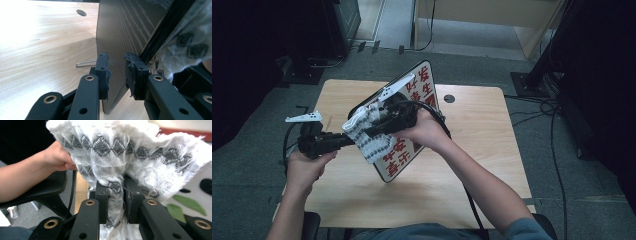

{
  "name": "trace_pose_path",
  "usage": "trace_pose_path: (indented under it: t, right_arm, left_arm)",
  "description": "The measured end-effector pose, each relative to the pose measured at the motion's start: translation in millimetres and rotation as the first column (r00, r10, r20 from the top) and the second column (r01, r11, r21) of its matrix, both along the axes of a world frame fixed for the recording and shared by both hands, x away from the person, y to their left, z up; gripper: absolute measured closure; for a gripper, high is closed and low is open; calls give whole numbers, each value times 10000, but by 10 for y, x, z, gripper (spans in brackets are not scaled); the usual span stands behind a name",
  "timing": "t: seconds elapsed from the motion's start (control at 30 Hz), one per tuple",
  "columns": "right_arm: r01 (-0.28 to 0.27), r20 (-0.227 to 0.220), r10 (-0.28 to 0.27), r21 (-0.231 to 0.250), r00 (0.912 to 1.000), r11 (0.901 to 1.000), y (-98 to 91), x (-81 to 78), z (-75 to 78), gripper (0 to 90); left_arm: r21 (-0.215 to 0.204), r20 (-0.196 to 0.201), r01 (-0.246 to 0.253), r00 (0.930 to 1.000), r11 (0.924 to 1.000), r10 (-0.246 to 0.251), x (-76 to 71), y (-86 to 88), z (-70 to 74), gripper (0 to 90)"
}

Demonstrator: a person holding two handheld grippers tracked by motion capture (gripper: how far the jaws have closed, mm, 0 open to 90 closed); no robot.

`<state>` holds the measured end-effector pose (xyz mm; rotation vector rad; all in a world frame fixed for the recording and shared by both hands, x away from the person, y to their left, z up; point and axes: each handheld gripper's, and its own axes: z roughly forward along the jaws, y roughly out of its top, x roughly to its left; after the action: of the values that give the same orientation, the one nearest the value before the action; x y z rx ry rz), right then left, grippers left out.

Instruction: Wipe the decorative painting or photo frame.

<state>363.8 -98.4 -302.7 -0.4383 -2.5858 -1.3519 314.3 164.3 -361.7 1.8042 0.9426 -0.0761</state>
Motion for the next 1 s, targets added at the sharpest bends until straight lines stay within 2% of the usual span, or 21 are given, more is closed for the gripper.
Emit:
trace_pose_path:
  t: [0.3,0.6,1.0]
  right_arm:
    - [-56,-99,56,-14,9999,10000,-26,-33,-139,769]
    - [-63,117,61,160,9999,9999,-60,-82,-286,769]
    - [-18,-35,19,168,10000,9999,-83,-130,-453,769]
  left_arm:
    - [121,38,11,10000,9999,-11,-3,-8,0,725]
    - [238,75,23,10000,9997,-25,-10,-23,0,738]
    - [289,95,24,10000,9996,-26,-10,-28,-3,741]
